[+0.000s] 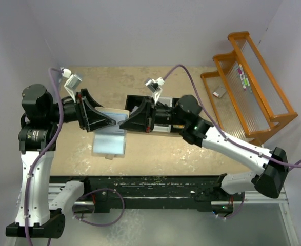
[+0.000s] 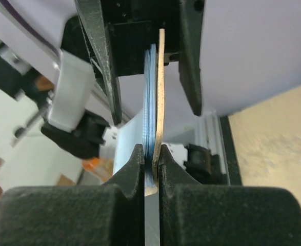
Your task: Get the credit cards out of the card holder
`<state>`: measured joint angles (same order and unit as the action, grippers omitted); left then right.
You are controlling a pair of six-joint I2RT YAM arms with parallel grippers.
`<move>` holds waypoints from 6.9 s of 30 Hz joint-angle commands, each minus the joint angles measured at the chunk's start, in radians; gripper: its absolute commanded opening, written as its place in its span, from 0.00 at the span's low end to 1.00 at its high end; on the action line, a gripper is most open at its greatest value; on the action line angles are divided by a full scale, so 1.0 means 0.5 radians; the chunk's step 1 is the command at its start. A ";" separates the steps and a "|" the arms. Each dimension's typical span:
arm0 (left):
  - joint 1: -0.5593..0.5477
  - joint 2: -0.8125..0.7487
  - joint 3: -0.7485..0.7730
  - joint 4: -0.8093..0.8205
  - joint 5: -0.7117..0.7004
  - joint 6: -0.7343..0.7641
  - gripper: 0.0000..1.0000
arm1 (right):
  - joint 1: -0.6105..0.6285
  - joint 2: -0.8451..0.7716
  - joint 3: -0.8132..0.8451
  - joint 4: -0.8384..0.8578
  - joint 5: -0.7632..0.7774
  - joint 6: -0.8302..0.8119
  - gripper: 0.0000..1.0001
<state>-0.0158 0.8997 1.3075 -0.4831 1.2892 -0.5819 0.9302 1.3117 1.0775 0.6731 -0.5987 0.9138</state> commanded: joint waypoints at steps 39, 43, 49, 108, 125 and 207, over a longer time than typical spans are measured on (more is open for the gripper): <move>-0.047 0.508 0.281 -1.740 0.101 2.117 0.02 | -0.036 0.721 1.755 -2.619 -0.173 -1.681 0.37; -0.048 0.393 0.226 -1.215 0.123 1.470 0.00 | -0.206 0.363 1.087 -1.685 -0.111 -1.002 0.71; -0.045 0.104 -0.021 -0.173 -0.055 0.490 0.00 | -0.207 -0.099 0.269 -0.586 0.161 -0.309 0.94; -0.054 0.231 -0.057 -0.614 0.080 0.762 0.00 | -0.451 0.385 1.385 -2.106 0.137 -1.004 0.73; -0.019 0.280 -0.019 -0.586 -0.359 0.651 0.00 | -0.055 -0.132 0.796 -1.494 0.487 -0.556 0.71; 0.164 0.244 0.052 -0.676 -0.037 0.750 0.00 | -0.286 -0.514 0.501 -1.493 0.610 -0.388 0.61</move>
<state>0.0650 1.0061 1.2987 -0.7662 1.3262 -0.3058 0.7322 1.0817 1.2682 -0.0788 -0.4194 0.7284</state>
